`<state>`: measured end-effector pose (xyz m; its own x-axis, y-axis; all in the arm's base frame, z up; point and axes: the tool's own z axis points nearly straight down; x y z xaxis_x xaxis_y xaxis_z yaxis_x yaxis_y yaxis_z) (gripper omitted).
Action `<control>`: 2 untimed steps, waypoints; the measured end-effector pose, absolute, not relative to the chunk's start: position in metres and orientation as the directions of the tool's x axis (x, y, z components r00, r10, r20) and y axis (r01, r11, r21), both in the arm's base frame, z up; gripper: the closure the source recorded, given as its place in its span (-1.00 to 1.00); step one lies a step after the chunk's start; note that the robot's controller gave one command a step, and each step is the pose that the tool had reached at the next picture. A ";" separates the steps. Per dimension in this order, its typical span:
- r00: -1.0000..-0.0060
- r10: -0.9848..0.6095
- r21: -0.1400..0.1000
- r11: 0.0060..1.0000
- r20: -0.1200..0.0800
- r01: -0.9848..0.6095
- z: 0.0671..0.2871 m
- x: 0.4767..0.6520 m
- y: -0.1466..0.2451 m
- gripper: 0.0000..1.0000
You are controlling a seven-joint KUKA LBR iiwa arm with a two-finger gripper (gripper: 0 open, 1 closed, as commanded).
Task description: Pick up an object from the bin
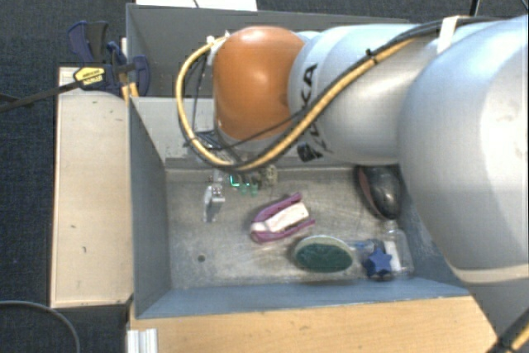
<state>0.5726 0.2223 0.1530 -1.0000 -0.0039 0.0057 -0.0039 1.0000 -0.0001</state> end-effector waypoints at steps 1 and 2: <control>-0.998 -0.064 -0.001 0.998 0.005 -0.064 0.147 0.522 0.159 -1.00; -0.975 -0.221 -0.003 0.975 0.002 -0.221 0.107 0.528 0.075 -1.00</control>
Offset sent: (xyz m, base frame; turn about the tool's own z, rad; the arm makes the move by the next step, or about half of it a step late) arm -0.0493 -0.0603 -0.0054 -0.0639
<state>0.5278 0.0754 0.1065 -0.9752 -0.2214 0.0020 -0.2214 0.9752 -0.0027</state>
